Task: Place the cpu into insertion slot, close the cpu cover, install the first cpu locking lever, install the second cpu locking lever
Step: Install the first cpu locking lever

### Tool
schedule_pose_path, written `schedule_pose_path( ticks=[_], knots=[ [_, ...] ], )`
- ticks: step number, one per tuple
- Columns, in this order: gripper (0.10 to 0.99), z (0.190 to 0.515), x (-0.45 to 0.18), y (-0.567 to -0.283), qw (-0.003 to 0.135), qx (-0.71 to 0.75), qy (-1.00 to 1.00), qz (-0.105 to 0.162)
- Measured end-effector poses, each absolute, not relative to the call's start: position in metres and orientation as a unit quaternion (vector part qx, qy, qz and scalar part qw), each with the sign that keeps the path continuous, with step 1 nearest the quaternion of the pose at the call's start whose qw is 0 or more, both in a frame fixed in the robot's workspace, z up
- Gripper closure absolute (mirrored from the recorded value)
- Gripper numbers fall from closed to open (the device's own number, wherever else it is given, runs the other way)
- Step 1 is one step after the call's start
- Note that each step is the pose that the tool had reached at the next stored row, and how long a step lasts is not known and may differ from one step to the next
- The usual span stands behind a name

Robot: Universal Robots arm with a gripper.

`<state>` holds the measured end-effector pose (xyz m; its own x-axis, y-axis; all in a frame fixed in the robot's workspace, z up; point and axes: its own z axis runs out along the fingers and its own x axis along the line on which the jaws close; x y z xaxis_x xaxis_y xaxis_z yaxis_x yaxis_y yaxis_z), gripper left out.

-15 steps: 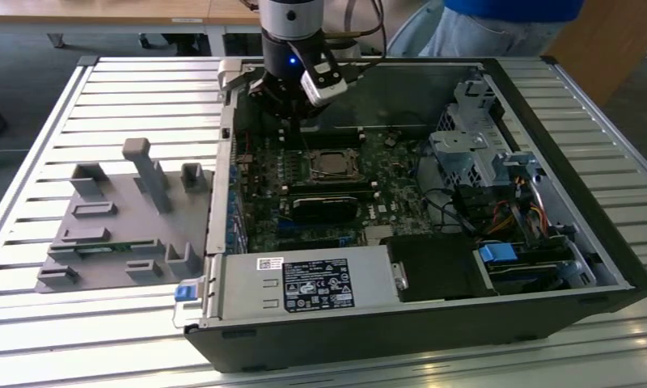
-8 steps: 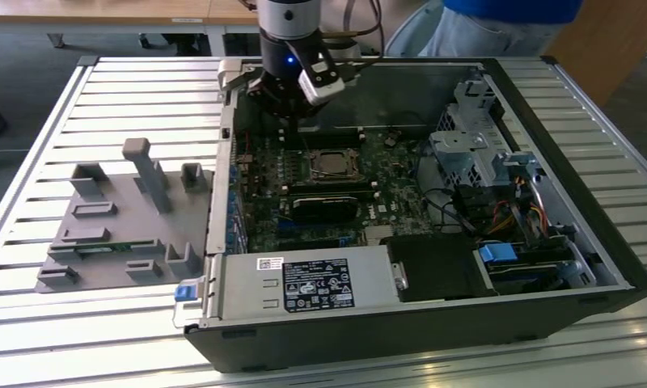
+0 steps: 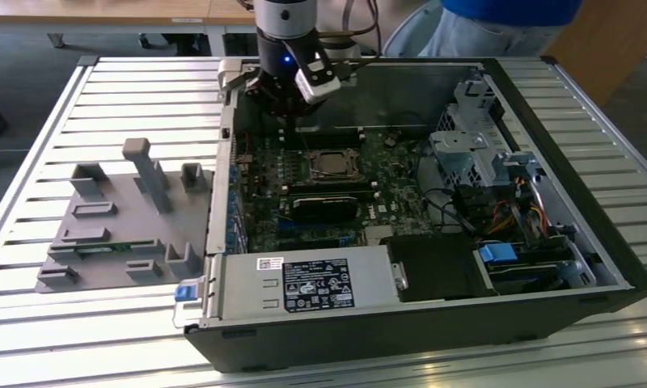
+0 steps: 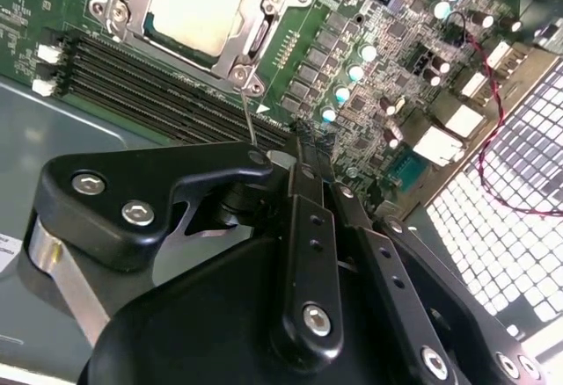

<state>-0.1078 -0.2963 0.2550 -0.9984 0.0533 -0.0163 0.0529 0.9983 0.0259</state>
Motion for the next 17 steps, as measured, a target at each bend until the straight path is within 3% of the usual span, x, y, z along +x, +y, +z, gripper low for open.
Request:
schedule_pose_path(
  ticks=[17],
  knots=[
    [0.980,0.253,-0.092,-0.289,0.008,0.023,1.000,0.013]
  ],
)
